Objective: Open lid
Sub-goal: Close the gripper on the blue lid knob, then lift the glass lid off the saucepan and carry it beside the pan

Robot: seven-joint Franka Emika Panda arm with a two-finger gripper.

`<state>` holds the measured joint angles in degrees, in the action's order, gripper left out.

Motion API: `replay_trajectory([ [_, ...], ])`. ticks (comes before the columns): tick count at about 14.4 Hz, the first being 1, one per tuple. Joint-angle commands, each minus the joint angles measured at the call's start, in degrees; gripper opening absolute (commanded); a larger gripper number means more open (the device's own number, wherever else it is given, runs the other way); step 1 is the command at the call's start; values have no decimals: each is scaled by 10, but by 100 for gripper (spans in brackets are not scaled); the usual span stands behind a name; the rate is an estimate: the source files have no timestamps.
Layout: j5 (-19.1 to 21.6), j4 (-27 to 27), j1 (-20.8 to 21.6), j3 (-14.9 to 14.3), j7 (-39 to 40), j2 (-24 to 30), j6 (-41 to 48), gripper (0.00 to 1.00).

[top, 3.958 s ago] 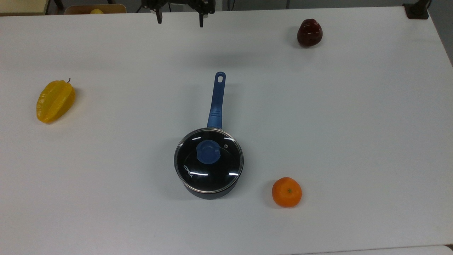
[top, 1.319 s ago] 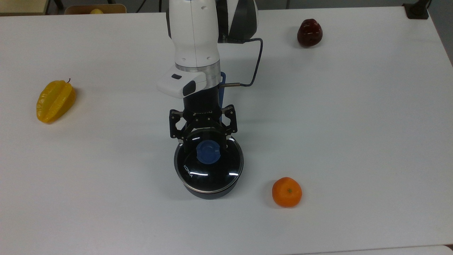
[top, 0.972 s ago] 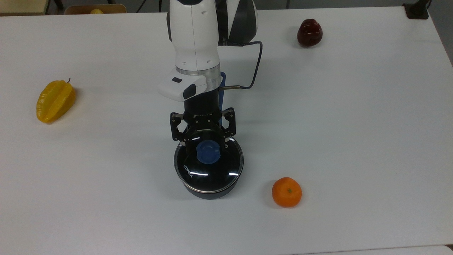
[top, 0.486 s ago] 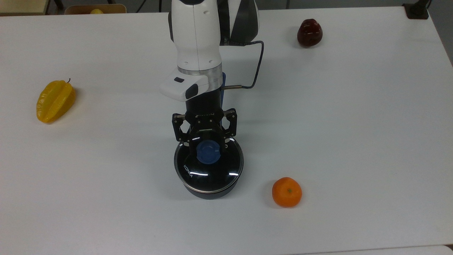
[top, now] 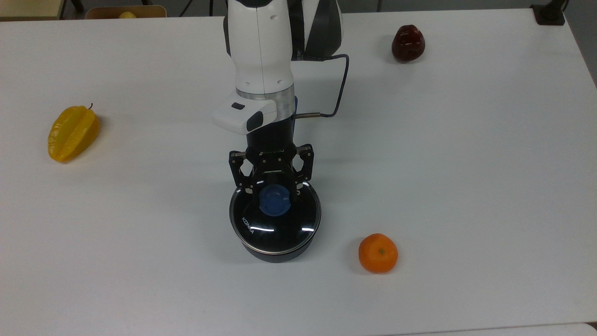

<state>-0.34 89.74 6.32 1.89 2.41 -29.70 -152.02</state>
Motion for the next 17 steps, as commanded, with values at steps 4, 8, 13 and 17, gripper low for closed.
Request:
replay_trajectory([
  [4,2,-3,5,-2,6,-3,-9,38],
  [8,3,3,6,-2,4,16,-3,34],
  [13,3,57,0,-3,-29,80,0,34],
  [17,2,160,-34,-7,-30,159,0,34],
])
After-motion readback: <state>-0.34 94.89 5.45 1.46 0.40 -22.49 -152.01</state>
